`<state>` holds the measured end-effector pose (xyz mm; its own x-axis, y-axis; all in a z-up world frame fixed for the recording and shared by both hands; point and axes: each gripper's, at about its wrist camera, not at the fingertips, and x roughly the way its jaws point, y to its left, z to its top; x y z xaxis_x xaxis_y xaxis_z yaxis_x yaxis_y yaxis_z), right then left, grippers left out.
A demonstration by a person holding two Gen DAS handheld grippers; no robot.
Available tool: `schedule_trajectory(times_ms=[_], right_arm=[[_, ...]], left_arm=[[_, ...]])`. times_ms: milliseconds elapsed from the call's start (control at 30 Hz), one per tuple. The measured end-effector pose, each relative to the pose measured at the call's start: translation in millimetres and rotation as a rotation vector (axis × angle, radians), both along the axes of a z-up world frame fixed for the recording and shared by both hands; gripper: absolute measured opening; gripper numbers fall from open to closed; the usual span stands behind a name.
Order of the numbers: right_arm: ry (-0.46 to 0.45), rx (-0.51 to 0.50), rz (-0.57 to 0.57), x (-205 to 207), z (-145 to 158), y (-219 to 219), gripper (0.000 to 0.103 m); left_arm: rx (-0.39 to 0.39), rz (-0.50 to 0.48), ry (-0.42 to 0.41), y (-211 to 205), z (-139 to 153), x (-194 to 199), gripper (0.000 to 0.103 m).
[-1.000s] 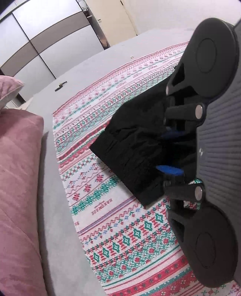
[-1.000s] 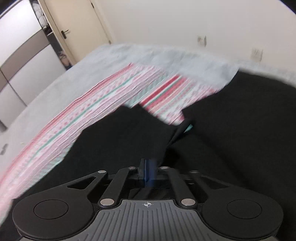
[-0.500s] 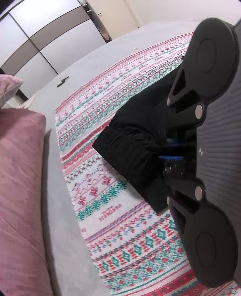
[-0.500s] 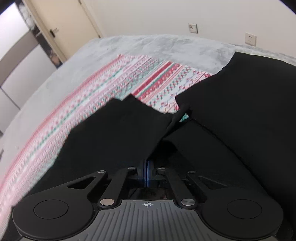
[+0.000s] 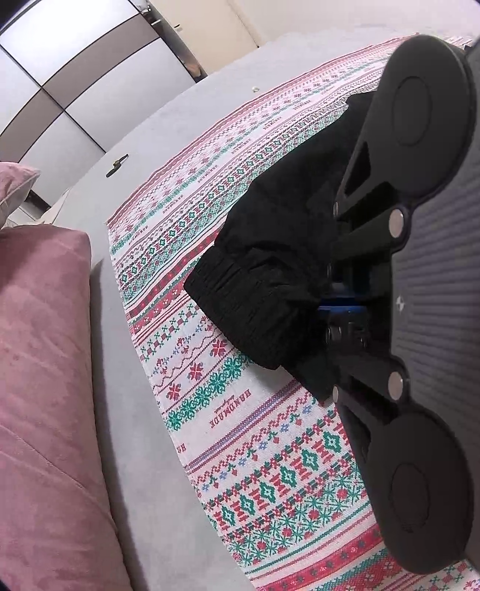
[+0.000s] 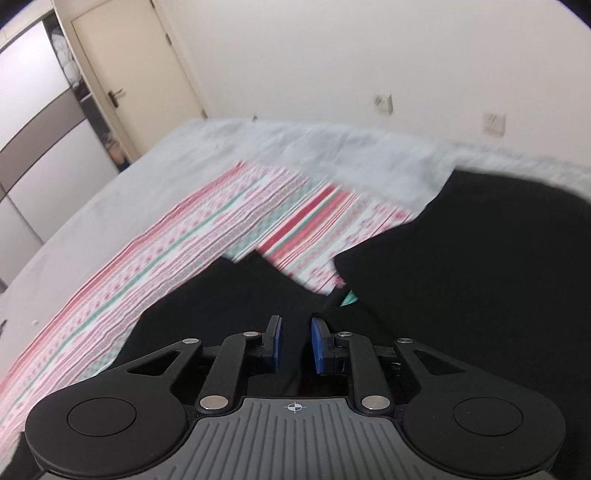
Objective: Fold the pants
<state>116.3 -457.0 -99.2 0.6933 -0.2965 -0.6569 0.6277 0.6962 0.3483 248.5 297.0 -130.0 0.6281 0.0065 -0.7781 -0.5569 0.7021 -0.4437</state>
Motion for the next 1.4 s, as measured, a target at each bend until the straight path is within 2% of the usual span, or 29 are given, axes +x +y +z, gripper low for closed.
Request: schedule_trajectory(times_ms=[67,100,133,167,233,267,333,400,467,500,533,633,733,800,833,933,1067,1133,1267,1400], right_arm=[[-0.06,-0.054,-0.093,-9,12,2,0.019],[-0.124,-0.117,-0.11,-16,22,7,0.019],[-0.154,-0.164,-0.108,-19,29,10,0.027],[-0.134,-0.21,-0.093,-16,34,14,0.038],[-0.107,-0.249,-0.083,-11,33,17,0.038],[-0.112,-0.212,-0.044,-7,29,15,0.038],[-0.089,-0.044,0.099,10,12,5,0.036],[-0.012,0.044,0.146,31,-7,1,0.036],[0.137,-0.054,0.077,48,-19,-1,0.036],[0.176,-0.108,0.027,50,-21,-3,0.036],[0.187,-0.124,-0.003,50,-21,-7,0.036],[0.178,-0.056,0.02,53,-35,-20,0.036],[0.236,-0.103,0.038,63,-45,-15,0.021],[0.24,-0.107,0.037,64,-47,-14,0.011],[0.223,-0.1,0.039,63,-41,-12,0.003],[0.129,-0.082,0.04,56,-22,-9,0.002],[0.016,-0.128,0.047,26,18,2,0.002],[0.021,-0.143,0.041,13,24,3,0.002],[0.134,-0.191,0.018,7,5,-6,0.001],[0.086,-0.188,0.05,-1,8,-12,0.001]], left_arm=[[0.009,-0.005,0.001,0,0,-1,0.026],[0.014,-0.006,0.005,-1,0,-1,0.026],[0.016,-0.006,0.011,-1,-1,1,0.026],[0.015,-0.005,0.014,-1,-2,2,0.026],[0.009,-0.001,0.017,0,-2,2,0.026],[0.011,-0.001,0.018,0,-2,2,0.026],[0.019,-0.002,0.019,-1,-2,2,0.026],[0.027,-0.005,0.024,-2,-3,3,0.026],[0.022,-0.005,0.028,-1,-4,3,0.027],[0.02,-0.007,0.028,0,-5,3,0.027],[0.019,-0.009,0.029,1,-5,2,0.027],[0.027,-0.015,0.036,0,-6,4,0.027],[0.043,-0.021,0.043,-2,-7,6,0.027],[0.048,-0.024,0.044,-3,-7,6,0.027],[0.049,-0.025,0.044,-3,-7,6,0.027],[0.039,-0.026,0.039,-1,-7,5,0.027],[0.029,-0.028,0.035,0,-7,2,0.027],[0.039,-0.037,0.037,-2,-6,2,0.027],[0.049,-0.043,0.05,-5,-5,1,0.027],[0.036,-0.039,0.046,-3,-4,-1,0.027]])
